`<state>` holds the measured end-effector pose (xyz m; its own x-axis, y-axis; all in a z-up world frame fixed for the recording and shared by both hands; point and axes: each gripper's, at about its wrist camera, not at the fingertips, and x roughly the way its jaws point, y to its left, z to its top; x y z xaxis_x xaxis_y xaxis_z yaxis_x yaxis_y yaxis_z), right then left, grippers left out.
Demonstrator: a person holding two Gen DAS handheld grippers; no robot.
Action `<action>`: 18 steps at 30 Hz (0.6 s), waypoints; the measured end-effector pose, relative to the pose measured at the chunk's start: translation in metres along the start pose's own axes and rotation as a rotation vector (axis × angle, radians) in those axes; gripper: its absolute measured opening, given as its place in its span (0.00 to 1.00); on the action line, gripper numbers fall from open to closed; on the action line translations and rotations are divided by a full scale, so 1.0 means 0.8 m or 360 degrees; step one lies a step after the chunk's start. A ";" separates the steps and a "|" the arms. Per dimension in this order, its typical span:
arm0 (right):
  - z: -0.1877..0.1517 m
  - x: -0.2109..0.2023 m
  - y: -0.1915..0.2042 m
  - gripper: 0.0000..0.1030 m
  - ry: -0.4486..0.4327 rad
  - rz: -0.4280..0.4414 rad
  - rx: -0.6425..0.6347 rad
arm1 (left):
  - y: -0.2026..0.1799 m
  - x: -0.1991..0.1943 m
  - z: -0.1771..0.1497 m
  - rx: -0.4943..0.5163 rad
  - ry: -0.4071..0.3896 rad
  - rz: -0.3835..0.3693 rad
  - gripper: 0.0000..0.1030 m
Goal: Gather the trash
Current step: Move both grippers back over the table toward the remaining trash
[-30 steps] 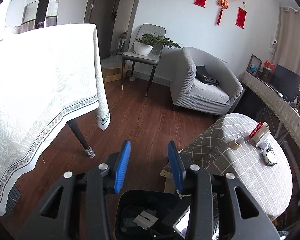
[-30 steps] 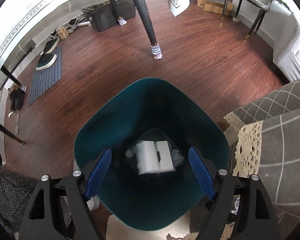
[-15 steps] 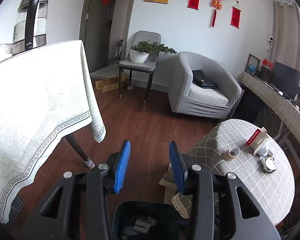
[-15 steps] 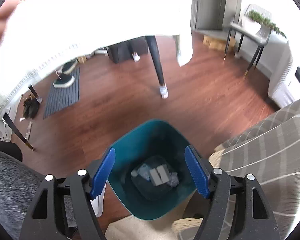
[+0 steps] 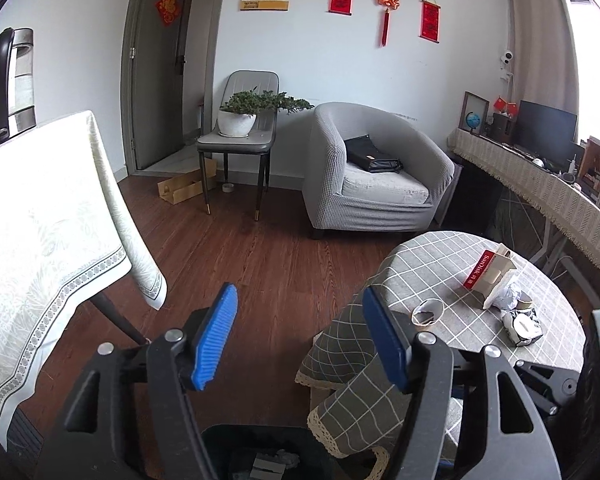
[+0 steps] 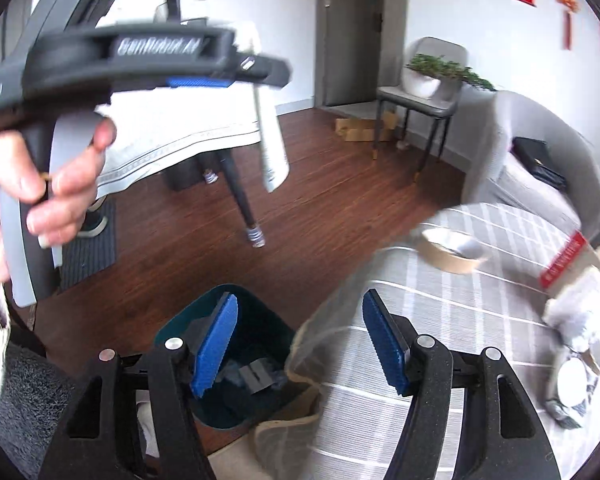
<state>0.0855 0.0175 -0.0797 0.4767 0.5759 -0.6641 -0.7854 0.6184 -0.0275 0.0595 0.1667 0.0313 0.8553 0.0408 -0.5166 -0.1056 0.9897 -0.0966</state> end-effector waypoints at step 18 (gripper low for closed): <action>-0.064 -0.077 -0.175 0.64 -0.0090 -0.0335 0.0427 | -0.132 0.098 -0.036 0.0348 0.0186 -0.0208 0.71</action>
<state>0.1459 -0.1322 -0.0730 0.6441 0.4448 -0.6223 -0.5391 0.8411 0.0432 0.1232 0.0614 -0.0239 0.7887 -0.0924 -0.6078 0.1246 0.9922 0.0108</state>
